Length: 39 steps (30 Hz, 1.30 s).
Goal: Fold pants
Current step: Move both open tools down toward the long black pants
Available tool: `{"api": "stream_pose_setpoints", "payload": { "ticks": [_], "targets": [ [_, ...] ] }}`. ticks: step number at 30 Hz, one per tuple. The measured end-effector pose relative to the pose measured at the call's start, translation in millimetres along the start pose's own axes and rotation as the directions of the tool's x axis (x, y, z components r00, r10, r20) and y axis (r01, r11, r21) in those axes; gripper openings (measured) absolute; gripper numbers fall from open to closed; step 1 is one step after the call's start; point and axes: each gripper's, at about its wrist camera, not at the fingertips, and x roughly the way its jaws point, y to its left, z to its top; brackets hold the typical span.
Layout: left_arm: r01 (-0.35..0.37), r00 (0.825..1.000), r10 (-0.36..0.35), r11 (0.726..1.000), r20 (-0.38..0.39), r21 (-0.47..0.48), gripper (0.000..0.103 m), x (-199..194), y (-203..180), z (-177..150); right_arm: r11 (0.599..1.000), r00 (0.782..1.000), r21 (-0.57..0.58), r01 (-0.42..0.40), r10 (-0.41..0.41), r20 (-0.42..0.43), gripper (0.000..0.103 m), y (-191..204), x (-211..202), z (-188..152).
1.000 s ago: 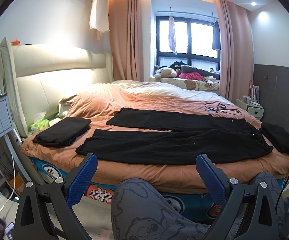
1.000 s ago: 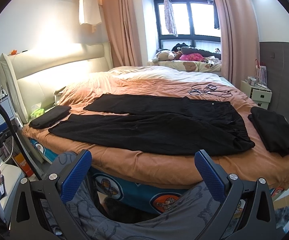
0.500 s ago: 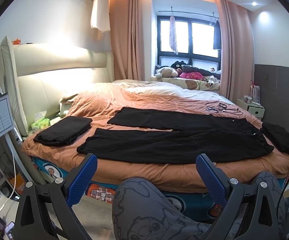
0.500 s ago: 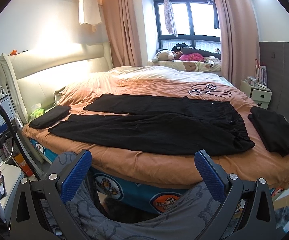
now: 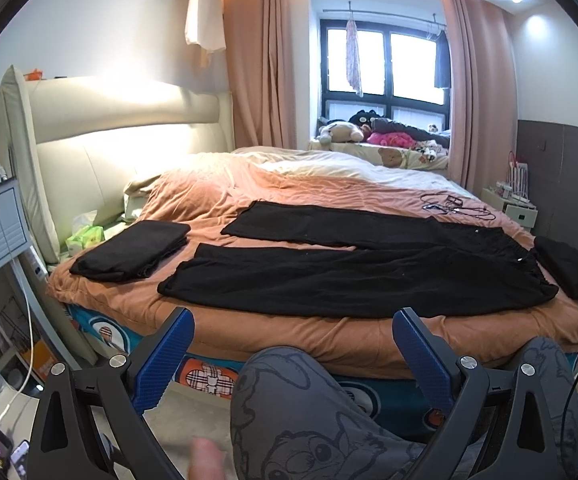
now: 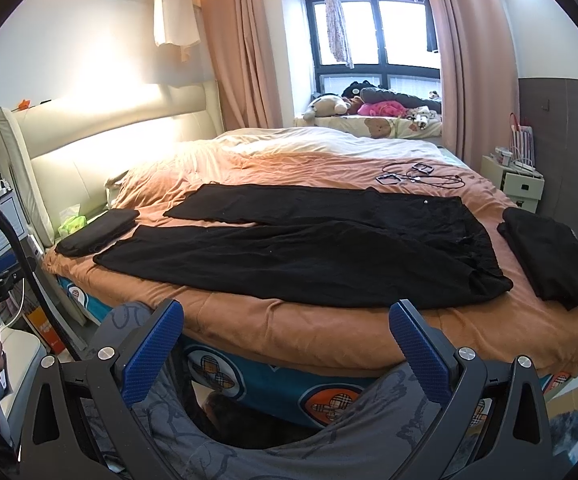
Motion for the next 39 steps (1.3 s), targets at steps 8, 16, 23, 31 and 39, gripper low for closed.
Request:
{"api": "stream_pose_setpoints", "payload": {
  "ticks": [8,16,23,31,39],
  "targets": [
    [-0.025,0.999,0.025,1.000,-0.038,0.000,0.101,28,3,3,1.000,0.999,0.021,0.020,-0.019,-0.035,0.103,-10,20,4],
    [-0.054,0.994,0.053,0.998,-0.095,-0.009,0.100,76,15,8,0.996,0.994,0.048,0.078,-0.074,-0.081,0.103,-21,49,12],
    [-0.060,0.989,0.056,0.998,-0.138,-0.020,0.100,118,27,12,0.986,0.985,0.102,0.134,-0.121,-0.123,0.103,-37,78,23],
    [-0.091,0.975,0.085,0.996,-0.206,-0.019,0.100,166,40,12,0.968,0.972,0.158,0.196,-0.171,-0.161,0.103,-46,102,32],
    [-0.131,0.955,0.108,0.989,-0.275,-0.067,0.096,213,68,6,0.947,0.956,0.203,0.249,-0.206,-0.211,0.103,-56,116,36]
  ]
}}
